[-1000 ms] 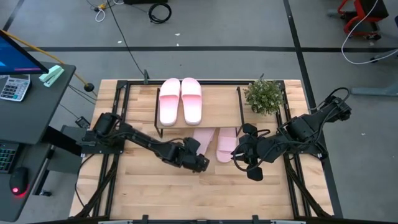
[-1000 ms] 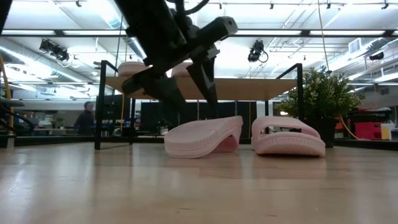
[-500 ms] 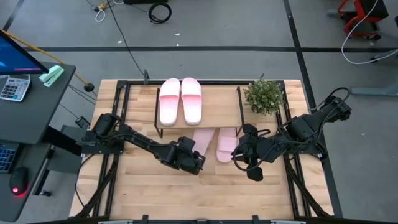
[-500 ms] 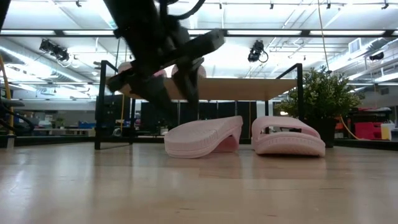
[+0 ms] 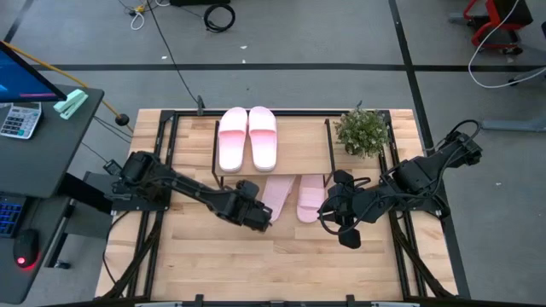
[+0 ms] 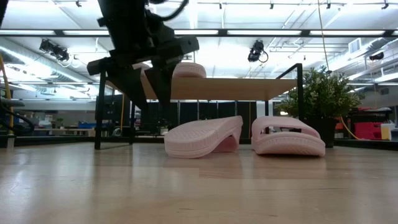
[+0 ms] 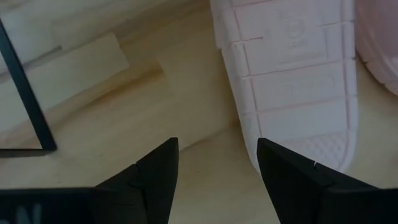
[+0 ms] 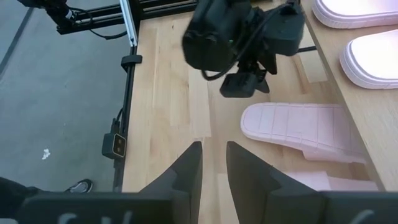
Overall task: Pick and place slides into the shelf
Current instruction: Put the pink slipper on the shelf
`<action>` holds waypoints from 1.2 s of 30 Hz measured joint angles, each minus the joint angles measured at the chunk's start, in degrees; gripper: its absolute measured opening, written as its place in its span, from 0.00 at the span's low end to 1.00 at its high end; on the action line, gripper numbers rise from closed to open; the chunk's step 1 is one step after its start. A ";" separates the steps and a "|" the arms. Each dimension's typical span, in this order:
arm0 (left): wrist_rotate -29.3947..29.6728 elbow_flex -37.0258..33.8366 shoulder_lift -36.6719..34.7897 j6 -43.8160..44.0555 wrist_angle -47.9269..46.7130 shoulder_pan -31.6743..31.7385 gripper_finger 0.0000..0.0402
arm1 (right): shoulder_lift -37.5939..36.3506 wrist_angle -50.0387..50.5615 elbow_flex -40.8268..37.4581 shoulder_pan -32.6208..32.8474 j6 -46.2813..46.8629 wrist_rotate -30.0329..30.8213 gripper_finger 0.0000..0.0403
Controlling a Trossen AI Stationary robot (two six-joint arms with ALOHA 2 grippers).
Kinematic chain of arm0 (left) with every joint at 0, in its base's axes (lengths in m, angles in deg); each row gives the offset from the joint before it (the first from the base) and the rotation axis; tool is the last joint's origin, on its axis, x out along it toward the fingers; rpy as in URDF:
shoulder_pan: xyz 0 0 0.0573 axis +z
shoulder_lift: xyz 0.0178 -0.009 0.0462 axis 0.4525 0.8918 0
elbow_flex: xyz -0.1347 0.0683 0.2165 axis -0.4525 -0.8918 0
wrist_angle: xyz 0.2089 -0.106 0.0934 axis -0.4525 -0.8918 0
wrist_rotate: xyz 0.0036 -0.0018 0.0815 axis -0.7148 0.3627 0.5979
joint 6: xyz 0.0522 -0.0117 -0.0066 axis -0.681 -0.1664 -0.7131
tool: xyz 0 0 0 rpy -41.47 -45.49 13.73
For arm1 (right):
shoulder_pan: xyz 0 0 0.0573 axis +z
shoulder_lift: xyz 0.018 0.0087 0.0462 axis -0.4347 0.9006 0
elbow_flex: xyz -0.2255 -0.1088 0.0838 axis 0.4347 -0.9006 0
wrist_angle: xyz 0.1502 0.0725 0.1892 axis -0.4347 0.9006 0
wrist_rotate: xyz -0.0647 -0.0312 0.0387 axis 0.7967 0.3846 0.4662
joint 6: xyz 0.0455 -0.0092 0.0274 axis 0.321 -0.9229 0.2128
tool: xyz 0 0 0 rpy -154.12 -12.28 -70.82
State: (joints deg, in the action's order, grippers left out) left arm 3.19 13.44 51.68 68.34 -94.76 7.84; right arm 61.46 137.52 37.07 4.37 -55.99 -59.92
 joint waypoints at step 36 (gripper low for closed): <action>21.10 -34.25 -8.04 32.22 49.74 -13.71 0.68 | 0.00 0.06 0.00 -0.01 0.09 -0.75 0.20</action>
State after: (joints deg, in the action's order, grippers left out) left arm 24.28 -20.81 43.63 100.57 -45.03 -5.87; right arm 61.46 137.58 37.07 4.36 -55.90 -60.67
